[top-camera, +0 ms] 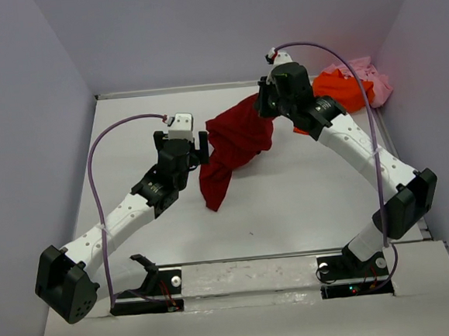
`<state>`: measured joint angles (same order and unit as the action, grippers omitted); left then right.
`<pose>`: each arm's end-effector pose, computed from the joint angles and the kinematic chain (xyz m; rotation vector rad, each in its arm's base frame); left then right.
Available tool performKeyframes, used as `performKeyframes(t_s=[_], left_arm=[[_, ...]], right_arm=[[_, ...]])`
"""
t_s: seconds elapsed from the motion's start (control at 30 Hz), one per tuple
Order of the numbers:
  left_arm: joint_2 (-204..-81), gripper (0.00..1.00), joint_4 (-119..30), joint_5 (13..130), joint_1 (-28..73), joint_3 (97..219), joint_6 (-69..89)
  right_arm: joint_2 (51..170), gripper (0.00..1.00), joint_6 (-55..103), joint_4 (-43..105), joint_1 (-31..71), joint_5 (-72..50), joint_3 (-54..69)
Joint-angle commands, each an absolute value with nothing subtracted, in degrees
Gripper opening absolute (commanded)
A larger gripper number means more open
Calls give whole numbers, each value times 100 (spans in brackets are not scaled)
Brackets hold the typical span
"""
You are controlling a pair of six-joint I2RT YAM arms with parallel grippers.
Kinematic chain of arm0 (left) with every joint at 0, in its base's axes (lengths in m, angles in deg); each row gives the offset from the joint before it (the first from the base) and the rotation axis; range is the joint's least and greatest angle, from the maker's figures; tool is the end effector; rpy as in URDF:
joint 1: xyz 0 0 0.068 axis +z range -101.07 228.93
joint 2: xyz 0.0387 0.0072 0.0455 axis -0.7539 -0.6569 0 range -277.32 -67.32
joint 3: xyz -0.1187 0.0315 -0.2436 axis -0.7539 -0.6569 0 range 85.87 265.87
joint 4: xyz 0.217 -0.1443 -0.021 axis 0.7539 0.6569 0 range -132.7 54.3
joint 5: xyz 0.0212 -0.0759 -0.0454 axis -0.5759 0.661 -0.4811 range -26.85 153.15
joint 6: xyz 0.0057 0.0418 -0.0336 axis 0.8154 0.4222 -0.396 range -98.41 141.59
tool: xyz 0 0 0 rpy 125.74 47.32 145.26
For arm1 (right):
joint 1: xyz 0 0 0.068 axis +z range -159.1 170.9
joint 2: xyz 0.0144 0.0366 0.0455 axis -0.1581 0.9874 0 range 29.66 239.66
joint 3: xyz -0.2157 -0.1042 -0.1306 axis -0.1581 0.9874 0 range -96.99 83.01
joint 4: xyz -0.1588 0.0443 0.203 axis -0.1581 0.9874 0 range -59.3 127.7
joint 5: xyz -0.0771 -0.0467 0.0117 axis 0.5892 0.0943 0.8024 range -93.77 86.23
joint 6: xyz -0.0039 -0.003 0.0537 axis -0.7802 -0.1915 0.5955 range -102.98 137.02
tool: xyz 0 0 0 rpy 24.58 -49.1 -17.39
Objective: Fold and stack the t-shirts
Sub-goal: Flatten out the tshirt
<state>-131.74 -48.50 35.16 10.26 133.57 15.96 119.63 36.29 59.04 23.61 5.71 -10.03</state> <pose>0.2146 -0.1503 0.3187 0.1485 1.7344 -0.1372 0.3061 0.1896 0.4039 -0.1312 2.0254 0.4117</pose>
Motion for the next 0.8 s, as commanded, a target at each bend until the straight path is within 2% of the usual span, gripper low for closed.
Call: performKeyframes(t_s=[0.0, 0.43, 0.63, 0.77], left_arm=[[-13148, 99, -5140, 3511, 991, 13403, 1579], [-13254, 99, -5105, 3335, 991, 13429, 1517], [-13104, 99, -5157, 3177, 991, 13359, 1517], [-13104, 99, -5140, 3124, 991, 13385, 1535]], right_arm=[[11869, 0, 3390, 6216, 2413, 239, -1823], [12027, 0, 3082, 6980, 2465, -42, -3721], [12141, 0, 3108, 7051, 2518, -333, -3855], [12273, 0, 3134, 6946, 2518, -220, -3514]])
